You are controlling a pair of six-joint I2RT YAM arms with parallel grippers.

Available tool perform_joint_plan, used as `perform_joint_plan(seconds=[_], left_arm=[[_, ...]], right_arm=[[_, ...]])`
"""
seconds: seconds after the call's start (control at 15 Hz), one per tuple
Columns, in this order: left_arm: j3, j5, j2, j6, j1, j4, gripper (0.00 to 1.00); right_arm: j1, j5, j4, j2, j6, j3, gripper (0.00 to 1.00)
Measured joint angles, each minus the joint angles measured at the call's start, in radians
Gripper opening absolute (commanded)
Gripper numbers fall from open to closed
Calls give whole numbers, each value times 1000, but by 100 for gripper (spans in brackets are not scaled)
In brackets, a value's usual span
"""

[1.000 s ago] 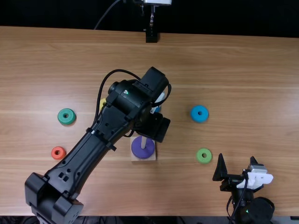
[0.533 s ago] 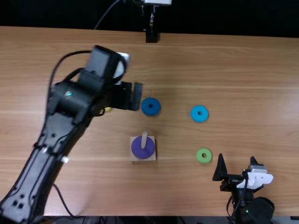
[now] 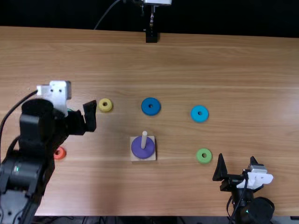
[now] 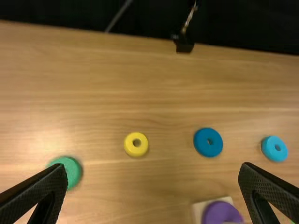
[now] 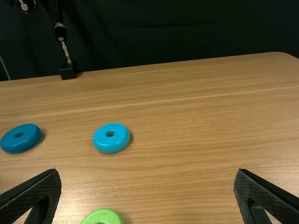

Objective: Build the Hanoi tower: stack the rings onto the peg from bottom to top in this color order: purple, dark blue, light blue, dark green, light green, yellow, orange.

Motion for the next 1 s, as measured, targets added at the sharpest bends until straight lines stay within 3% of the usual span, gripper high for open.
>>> perform_joint_plan(seconds=[0.2,0.33,0.6,0.8,1.0], left_arm=[[-279,-3,-289,229,42,106,100],[-479,-6,-459,293,45,184,100],[-806,-77,-787,330,53,221,100],[-920,-100,-921,311,83,226,100],[-972,-106,-994,303,82,246,100]], right_arm=[[0,1,0,0,0,0,100],[0,0,0,0,0,0,100],[0,0,0,0,-1,0,100],[0,0,0,0,0,0,100],[0,0,0,0,0,0,100]])
